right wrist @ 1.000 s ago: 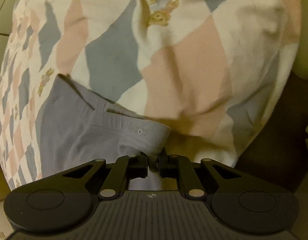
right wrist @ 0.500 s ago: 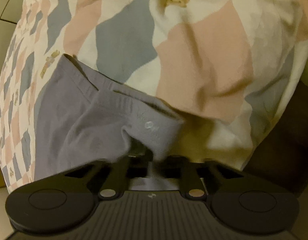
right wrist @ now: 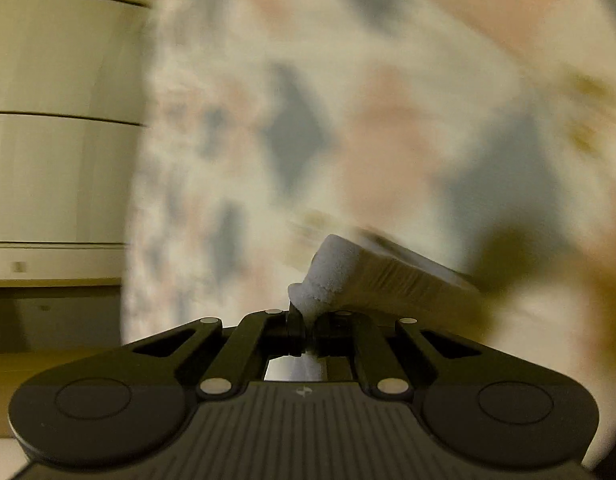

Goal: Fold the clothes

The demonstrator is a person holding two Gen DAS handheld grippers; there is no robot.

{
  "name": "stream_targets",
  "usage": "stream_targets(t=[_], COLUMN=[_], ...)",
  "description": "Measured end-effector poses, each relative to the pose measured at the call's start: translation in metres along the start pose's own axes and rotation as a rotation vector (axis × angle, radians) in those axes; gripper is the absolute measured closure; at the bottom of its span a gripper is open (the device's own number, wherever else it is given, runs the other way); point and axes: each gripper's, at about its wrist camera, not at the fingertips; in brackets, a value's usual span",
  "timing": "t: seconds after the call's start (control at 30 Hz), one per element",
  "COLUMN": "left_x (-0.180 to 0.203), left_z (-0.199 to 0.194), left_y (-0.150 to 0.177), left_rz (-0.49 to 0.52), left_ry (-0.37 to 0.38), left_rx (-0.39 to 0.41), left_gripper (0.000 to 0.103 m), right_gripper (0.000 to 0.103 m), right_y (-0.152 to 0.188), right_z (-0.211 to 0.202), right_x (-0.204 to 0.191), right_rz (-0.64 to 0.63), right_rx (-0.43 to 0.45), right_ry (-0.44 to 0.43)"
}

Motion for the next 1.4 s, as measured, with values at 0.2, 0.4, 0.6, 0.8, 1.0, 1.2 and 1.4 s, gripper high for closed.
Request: stream_targets(t=[0.2, 0.4, 0.6, 0.8, 1.0, 1.2, 1.4], left_x=[0.067, 0.066, 0.046, -0.023, -0.061, -0.104, -0.106], left_z=[-0.018, -0.069, -0.074, 0.007, 0.041, 0.005, 0.016], left_y=[-0.086, -0.102, -0.053, 0.128, 0.228, 0.213, 0.213], left_rz=[0.092, 0.081, 0.095, 0.043, 0.052, -0.132, -0.331], left_ry=[0.079, 0.154, 0.163, -0.011, -0.227, -0.248, -0.2], left_rx=[0.17, 0.287, 0.243, -0.179, -0.408, -0.308, -0.336], left_gripper=[0.103, 0.103, 0.102, 0.102, 0.101, 0.086, 0.066], right_gripper=[0.099, 0.099, 0.099, 0.099, 0.1, 0.074, 0.053], right_y=[-0.048, -0.071, -0.06, -0.032, -0.023, -0.032, -0.005], right_z=[0.001, -0.04, -0.034, -0.026, -0.032, -0.043, -0.023], right_x=[-0.151, -0.183, -0.071, 0.089, 0.161, 0.156, 0.164], right_rz=[-0.153, -0.235, -0.216, -0.055, -0.009, -0.056, -0.071], right_rx=[0.123, 0.203, 0.103, 0.039, 0.032, 0.026, -0.094], right_ry=[-0.35, -0.493, -0.214, 0.197, 0.44, 0.326, 0.275])
Point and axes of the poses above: each gripper's, at about its wrist camera, not at the fingertips, and z roughly the way its jaws point, x to its right, y to its underside, and after that the axes turned 2 degrees about -y, right-handed
